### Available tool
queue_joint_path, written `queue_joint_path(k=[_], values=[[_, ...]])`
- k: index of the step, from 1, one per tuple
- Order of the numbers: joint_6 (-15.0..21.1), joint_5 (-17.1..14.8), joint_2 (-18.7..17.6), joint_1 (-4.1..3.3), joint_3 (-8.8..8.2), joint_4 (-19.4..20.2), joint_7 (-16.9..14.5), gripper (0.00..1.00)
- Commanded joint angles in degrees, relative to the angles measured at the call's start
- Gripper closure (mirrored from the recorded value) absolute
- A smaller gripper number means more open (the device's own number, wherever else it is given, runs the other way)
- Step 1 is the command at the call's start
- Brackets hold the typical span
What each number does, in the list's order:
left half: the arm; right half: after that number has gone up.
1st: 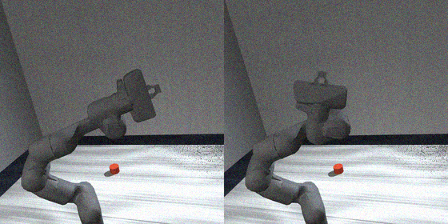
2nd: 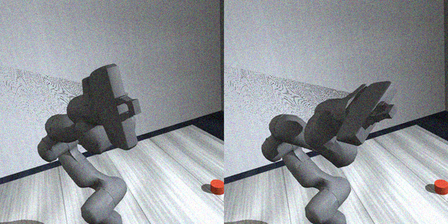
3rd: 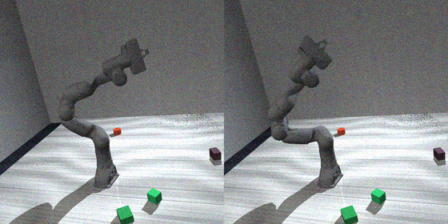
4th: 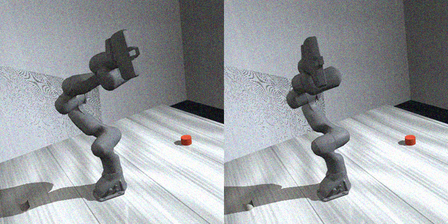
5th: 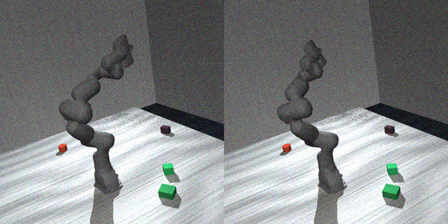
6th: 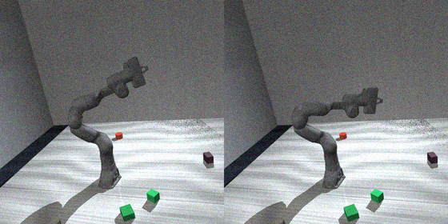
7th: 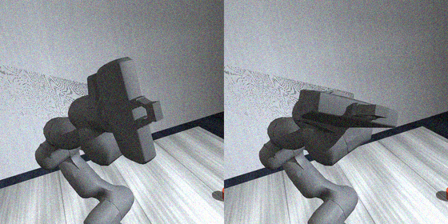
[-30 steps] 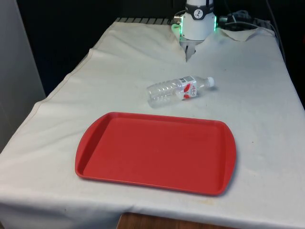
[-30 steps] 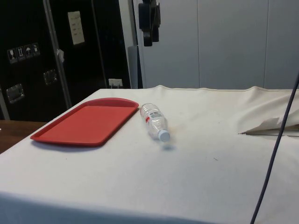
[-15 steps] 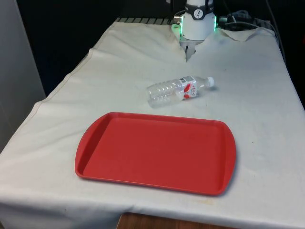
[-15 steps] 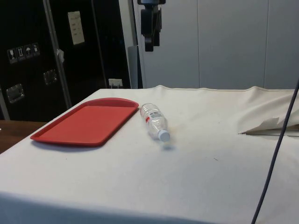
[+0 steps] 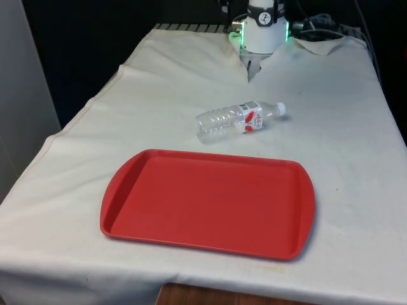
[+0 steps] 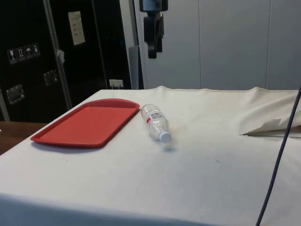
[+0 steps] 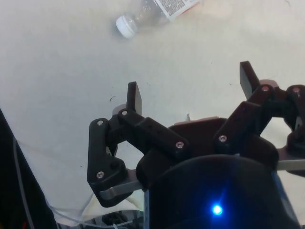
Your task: Place the bottle upright on the tray.
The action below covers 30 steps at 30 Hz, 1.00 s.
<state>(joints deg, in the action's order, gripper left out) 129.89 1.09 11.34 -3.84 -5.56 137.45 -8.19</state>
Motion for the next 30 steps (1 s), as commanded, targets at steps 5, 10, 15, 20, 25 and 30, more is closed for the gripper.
queue_joint_path(k=[5, 10, 15, 20, 25, 30], values=[[1.4, 0.3, -0.9, 0.0, 0.06, 0.6, -0.5, 0.0], [1.7, 0.4, -1.3, 0.0, 0.06, 0.8, -0.8, 0.0], [1.4, 0.0, -1.9, 0.0, 0.0, 0.7, -1.4, 0.0], [2.3, 0.7, -2.5, 0.06, 0.06, 1.1, -1.8, 0.0], [2.4, 0.9, -2.9, 0.0, 0.11, 1.1, -2.1, 0.0], [2.5, 1.3, -3.3, 0.0, 0.17, 1.1, -2.8, 0.0]])
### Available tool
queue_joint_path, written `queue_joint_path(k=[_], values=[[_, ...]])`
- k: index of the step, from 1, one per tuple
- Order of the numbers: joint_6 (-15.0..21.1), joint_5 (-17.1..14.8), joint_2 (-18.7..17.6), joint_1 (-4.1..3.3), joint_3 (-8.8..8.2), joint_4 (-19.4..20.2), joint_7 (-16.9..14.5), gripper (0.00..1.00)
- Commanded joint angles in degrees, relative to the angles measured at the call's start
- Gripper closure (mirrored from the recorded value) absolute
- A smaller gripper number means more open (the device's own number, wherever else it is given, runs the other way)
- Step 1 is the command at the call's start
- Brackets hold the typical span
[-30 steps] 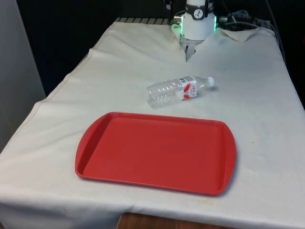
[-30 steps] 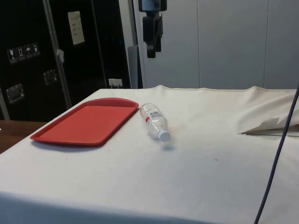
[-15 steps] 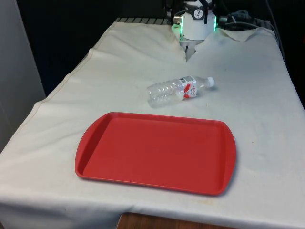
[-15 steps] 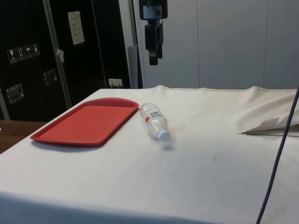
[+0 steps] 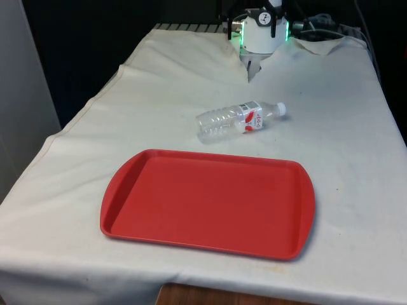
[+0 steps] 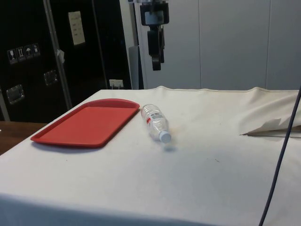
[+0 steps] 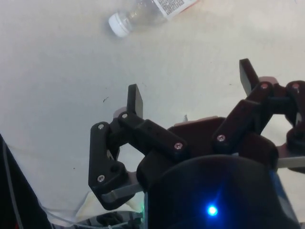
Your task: Place the bottle upright on the tray.
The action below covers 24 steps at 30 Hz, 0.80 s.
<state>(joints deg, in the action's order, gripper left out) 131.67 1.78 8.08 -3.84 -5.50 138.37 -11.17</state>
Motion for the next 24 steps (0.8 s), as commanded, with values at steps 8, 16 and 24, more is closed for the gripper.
queue_joint_path(k=[8, 16, 24], values=[[1.1, 1.0, -0.6, -0.06, 0.23, 0.3, -0.7, 0.0], [1.8, 1.7, -1.3, 0.0, 0.4, 0.5, -1.9, 0.0], [2.3, 2.4, -1.8, 0.0, 0.4, 0.7, -3.4, 0.0]])
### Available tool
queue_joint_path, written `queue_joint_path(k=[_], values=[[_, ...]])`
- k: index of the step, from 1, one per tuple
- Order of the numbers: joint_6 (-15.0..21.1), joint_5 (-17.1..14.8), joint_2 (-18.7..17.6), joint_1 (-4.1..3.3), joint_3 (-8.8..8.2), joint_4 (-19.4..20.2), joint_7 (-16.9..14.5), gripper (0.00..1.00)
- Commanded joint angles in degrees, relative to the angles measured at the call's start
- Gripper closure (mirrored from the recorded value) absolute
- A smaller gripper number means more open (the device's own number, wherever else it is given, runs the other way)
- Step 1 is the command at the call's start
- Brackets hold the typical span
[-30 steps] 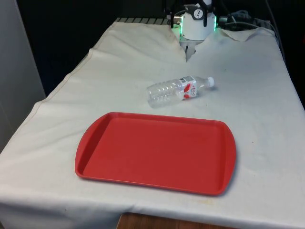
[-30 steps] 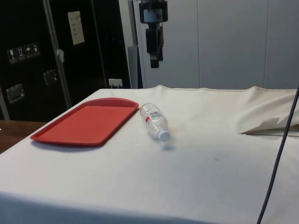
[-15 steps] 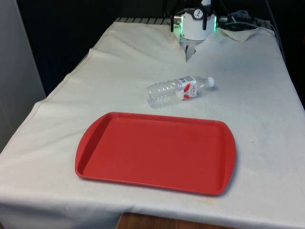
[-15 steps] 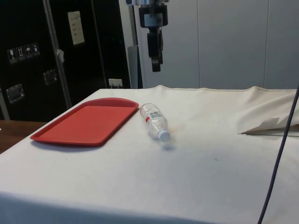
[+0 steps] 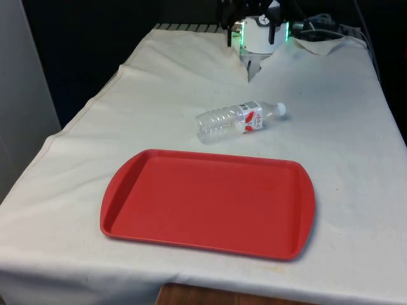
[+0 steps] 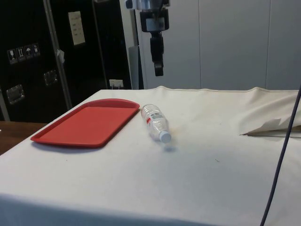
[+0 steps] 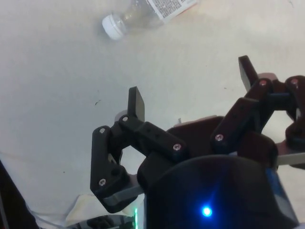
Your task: Place the bottle upright on the tray.
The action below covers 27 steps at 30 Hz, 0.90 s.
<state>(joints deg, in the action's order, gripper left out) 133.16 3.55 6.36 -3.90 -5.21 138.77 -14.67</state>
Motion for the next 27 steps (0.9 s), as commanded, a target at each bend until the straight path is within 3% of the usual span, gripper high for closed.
queue_joint_path(k=[1, 27], values=[[1.0, 0.7, -0.2, 0.06, 0.11, 0.3, -0.1, 0.0], [2.8, 5.0, -1.4, 0.0, 0.4, 1.5, -4.3, 0.0]])
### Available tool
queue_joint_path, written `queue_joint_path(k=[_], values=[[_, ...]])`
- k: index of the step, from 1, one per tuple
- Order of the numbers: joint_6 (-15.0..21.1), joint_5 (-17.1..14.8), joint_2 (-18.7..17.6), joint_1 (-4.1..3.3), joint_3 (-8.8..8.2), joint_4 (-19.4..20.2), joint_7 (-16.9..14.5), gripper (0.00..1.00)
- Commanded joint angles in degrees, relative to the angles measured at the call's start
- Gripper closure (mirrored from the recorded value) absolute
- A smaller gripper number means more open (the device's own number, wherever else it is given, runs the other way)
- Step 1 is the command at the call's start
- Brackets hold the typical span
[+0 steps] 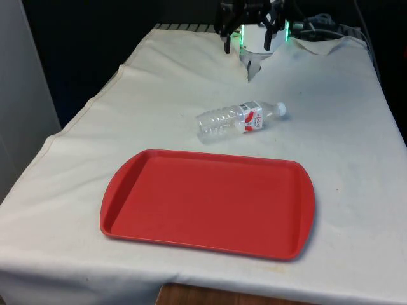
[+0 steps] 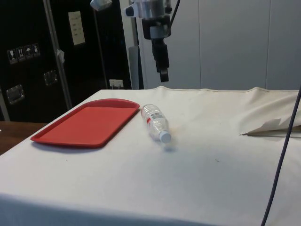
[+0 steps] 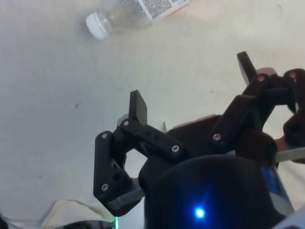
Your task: Place the bottle upright on the tray.
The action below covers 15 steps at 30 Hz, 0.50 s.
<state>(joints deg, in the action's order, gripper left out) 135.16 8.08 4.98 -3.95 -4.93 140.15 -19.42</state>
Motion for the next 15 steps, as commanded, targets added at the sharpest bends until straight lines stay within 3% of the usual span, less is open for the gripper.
queue_joint_path(k=[1, 7, 15], values=[[0.9, 0.9, -0.1, 0.0, 0.11, 0.2, 0.2, 0.0], [0.5, 1.0, -0.3, -0.06, 0.06, 0.2, -0.7, 0.0], [2.4, 3.6, -1.4, -0.11, 0.4, 0.6, -1.9, 0.0]])
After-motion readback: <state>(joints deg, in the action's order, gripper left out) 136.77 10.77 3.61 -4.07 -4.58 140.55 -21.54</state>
